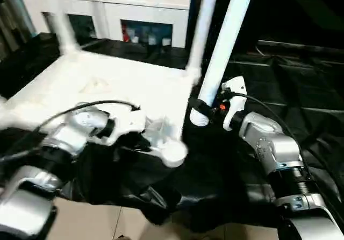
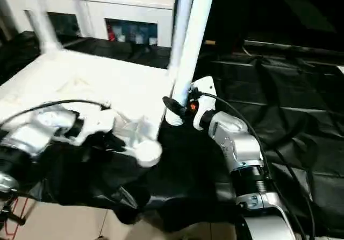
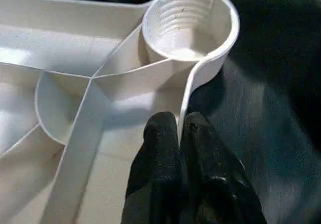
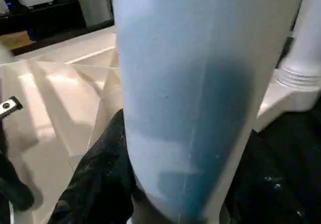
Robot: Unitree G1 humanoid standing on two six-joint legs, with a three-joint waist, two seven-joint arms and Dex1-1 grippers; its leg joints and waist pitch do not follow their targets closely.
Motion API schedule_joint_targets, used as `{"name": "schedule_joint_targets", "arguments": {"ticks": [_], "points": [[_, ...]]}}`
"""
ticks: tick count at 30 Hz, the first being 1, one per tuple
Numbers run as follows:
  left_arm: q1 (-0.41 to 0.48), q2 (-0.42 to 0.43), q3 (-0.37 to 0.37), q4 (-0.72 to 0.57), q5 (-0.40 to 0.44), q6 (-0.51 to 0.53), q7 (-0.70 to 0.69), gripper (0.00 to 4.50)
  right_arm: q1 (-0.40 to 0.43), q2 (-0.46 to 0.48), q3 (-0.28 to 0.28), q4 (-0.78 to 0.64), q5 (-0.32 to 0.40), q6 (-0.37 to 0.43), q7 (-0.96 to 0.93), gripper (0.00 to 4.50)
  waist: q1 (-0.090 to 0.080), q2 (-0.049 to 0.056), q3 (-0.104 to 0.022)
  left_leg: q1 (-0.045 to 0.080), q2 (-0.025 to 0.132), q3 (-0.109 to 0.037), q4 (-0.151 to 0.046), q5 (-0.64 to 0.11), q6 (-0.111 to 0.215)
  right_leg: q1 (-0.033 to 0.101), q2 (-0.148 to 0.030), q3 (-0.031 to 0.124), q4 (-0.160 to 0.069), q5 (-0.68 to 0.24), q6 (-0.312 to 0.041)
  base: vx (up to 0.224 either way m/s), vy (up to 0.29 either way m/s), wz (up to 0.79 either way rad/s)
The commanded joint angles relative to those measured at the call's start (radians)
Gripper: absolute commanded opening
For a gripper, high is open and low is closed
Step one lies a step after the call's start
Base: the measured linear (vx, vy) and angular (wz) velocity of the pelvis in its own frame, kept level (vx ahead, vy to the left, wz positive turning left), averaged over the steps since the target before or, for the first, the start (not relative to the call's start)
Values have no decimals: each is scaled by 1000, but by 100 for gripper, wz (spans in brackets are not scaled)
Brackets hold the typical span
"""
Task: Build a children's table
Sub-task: Insert table leg to table base
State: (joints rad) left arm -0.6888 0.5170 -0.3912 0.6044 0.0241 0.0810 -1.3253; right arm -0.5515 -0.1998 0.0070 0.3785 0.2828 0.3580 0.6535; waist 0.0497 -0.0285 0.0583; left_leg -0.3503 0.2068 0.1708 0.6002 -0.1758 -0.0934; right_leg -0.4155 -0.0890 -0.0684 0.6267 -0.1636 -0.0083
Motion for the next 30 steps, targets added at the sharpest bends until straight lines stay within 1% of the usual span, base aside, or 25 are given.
{"name": "schedule_joint_targets", "arguments": {"ticks": [1, 2, 3, 4, 5, 6, 7, 8, 10, 11, 12, 13, 14, 15, 16, 18, 19, 20, 24, 26, 27, 29, 30], "points": [[20, -26, 22, 1, -8, 91, 87, 2, -11, -7, -8, -3, -1, -3, 2, 191, 7, 12, -73, 0, 10, 0, -73, -277, -29, 55, -42, 41, -79, -296, -202, 0, 0, 0], [20, -35, 26, -4, -3, 104, 109, 1, -10, -7, -7, -2, -2, -2, 3, 191, 7, 10, -74, -3, 8, 1, -72, -265, -21, 58, -40, 41, -78, -266, -211, 0, 0, 0], [28, -42, 26, -20, 0, 119, 122, 1, -8, -7, -6, -4, -3, 1, 2, 191, 8, 9, -74, -5, 6, 2, -71, -254, -14, 61, -41, 39, -80, -269, -206, 0, 0, 0], [31, -44, 26, -25, 0, 123, 125, 0, -8, -7, -6, -4, -3, 2, 1, 191, 7, 9, -75, -6, 8, 0, -72, -247, -14, 63, -42, 39, -77, -265, -205, 0, 0, 0], [41, -58, 33, -48, 4, 161, 155, 0, -5, -5, -4, -9, -3, 6, -1, 191, 5, 15, -75, -6, 7, 1, -71, -239, -13, 62, -40, 39, -78, -260, -203, 0, 0, 0], [41, -58, 33, -48, 4, 161, 155, 0, -5, -5, -4, -9, -3, 6, -1, 191, 2, 12, -74, -7, 7, 1, -71, -239, -10, 62, -38, 38, -81, -263, -200, 0, 0, 0], [43, -63, 36, -54, 5, 168, 163, 0, -4, -6, -4, -10, -3, 6, -1, 191, 2, 14, -74, -6, 6, 1, -72, -242, -10, 61, -38, 38, -82, -272, -198, 0, 0, 0], [51, -78, 44, -72, 8, 190, 190, 0, -4, -6, -5, -11, -2, 9, -1, 191, 0, 14, -73, -6, 8, 0, -72, -248, -11, 62, -38, 38, -82, -284, -196, 0, 0, 0], [61, -91, 47, -92, 12, 190, 215, 0, -1, -7, -5, -13, -1, 10, -2, 191, 0, 12, -72, -5, 7, 1, -72, -255, -9, 60, -38, 38, -87, -305, -190, 0, 0, 0], [74, -97, 47, -114, 13, 196, 225, 0, 2, -7, -2, -16, -2, 12, -2, 191, 1, 13, -71, -4, 6, 1, -72, -259, -8, 59, -37, 38, -89, -314, -187, 0, 0, 0], [85, -97, 45, -124, 9, 171, 219, 0, 5, -8, -1, -18, -2, 13, -3, 191, 1, 15, -73, -3, 9, -1, -73, -263, -9, 58, -39, 38, -89, -314, -187, 0, 0, 0], [95, -105, 55, -134, -5, 159, 226, 0, 6, -8, -1, -19, -2, 14, -3, 191, -1, 16, -71, -4, 8, 0, -74, -267, -8, 57, -36, 38, -89, -312, -187, 0, 0, 0], [101, -112, 64, -141, -20, 150, 231, 45, 7, -9, -1, -19, -2, 14, -3, 191, -2, 15, -71, -3, 8, 0, -74, -272, -8, 57, -35, 38, -90, -308, -186, 0, 0, 0], [104, -115, 70, -145, -32, 149, 227, 57, 7, -10, -1, -19, -2, 14, -2, 191, -1, 16, -72, -3, 8, 0, -74, -272, -9, 58, -36, 38, -89, -303, -189, 0, 0, 0], [107, -118, 76, -153, -41, 159, 229, 57, 7, -11, -2, -18, -3, 14, -1, 191, -1, 15, -73, -1, 8, 1, -74, -273, -8, 56, -35, 38, -89, -297, -192, 0, 0, 0], [111, -107, 71, -159, -29, 146, 232, 63, 7, -12, -2, -18, -4, 15, -1, 191, 2, 15, -73, -2, 9, 1, -74, -269, -5, 56, -35, 38, -88, -286, -192, 0, 0, 0], [111, -105, 74, -154, -27, 141, 237, 87, 6, -13, -2, -18, -4, 15, 0, 191, 2, 14, -72, -2, 10, 1, -75, -269, -5, 55, -36, 38, -88, -286, -192, 0, 0, 0], [109, -106, 89, -134, -39, 131, 234, 93, 5, -12, 0, -18, -5, 16, 0, 191, 3, 15, -71, -2, 9, 0, -75, -272, -6, 56, -36, 38, -88, -294, -189, 0, 0, 0], [102, -103, 105, -91, -53, 111, 215, 95, 1, -12, 3, -16, -6, 16, 4, 191, 5, 12, -70, -2, 8, 0, -77, -283, -10, 54, -37, 38, -92, -327, -174, 0, 0, 0], [94, -98, 99, -63, -36, 85, 221, 95, 1, -12, 5, -17, -6, 17, 7, 191, 5, 14, -70, 0, 9, 0, -77, -287, -11, 53, -36, 39, -92, -321, -174, 0, 0, 0], [89, -97, 100, -50, -33, 79, 222, 95, 1, -12, 6, -19, -5, 18, 9, 191, 6, 13, -70, -1, 10, 0, -78, -288, -12, 53, -37, 39, -91, -315, -174, 0, 0, 0], [81, -96, 103, -27, -37, 70, 213, 95, 2, -14, 9, -23, -4, 21, 14, 191, 7, 15, -71, 0, 10, 0, -78, -283, -13, 53, -38, 40, -90, -302, -180, 0, 0, 0], [77, -96, 102, -18, -37, 67, 210, 95, 2, -15, 10, -24, -5, 21, 16, 191, 7, 14, -70, 0, 11, 0, -79, -285, -14, 53, -38, 40, -89, -297, -183, 0, 0, 0]]}}
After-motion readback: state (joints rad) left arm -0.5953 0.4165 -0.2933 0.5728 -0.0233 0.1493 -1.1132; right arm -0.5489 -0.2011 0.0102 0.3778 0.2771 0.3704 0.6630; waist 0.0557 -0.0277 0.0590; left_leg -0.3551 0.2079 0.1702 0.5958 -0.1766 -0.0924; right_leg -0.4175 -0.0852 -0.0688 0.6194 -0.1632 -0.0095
